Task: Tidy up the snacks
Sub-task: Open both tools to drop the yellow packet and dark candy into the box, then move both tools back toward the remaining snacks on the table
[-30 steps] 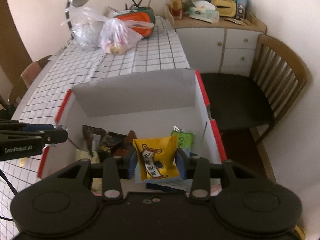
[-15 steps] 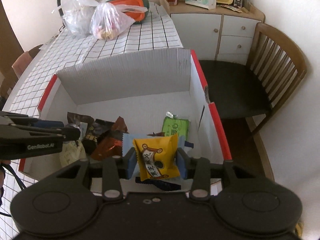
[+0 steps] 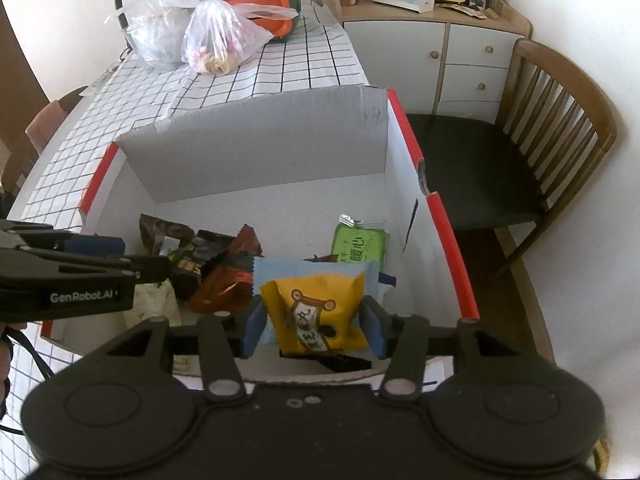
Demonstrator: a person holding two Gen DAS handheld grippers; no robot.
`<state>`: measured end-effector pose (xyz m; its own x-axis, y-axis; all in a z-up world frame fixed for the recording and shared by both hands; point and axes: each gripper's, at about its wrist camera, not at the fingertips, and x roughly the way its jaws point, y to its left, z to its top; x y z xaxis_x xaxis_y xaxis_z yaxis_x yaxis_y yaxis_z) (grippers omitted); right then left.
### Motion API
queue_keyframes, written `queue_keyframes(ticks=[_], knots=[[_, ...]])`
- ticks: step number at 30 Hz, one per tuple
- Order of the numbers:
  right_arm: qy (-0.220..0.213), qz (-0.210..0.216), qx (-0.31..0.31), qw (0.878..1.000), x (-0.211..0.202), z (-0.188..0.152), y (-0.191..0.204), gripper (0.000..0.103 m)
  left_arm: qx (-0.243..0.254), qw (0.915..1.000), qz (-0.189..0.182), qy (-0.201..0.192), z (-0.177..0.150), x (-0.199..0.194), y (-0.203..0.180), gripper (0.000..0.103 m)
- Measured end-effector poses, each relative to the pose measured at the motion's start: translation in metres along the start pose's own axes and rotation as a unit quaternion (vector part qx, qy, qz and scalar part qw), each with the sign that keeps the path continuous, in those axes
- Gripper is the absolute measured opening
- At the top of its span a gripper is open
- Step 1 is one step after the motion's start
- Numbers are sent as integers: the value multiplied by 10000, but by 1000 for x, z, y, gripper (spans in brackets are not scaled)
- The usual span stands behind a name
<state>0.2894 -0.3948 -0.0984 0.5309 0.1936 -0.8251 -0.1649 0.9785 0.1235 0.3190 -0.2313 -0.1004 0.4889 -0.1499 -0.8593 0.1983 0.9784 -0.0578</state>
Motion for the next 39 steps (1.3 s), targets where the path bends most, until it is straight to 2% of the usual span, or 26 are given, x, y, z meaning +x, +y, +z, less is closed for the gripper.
queue_keyframes(ticks=[6,9,23,29,36,39], knots=[[-189,129,-17,9997,-15,1,5,62,-57,9998,-123,-175,-4,-17,4,62],[-310,216,-32,9993,-25,1,7,64,-36,9995,-170,-265,-7,-27,5,62],[-890,606,-240,9939,-75,-1,28,90,-125,9962,-370,-779,-21,-81,19,72],[-1064,715,-356,9911,-89,-1,45,97,-240,9937,-404,-1018,-33,-106,32,78],[-1099,986,-602,9872,-95,-2,76,101,-436,9911,-386,-1197,-49,-128,56,82],[-1094,1094,-732,9852,-95,0,93,102,-527,9899,-335,-1274,-56,-136,69,87]])
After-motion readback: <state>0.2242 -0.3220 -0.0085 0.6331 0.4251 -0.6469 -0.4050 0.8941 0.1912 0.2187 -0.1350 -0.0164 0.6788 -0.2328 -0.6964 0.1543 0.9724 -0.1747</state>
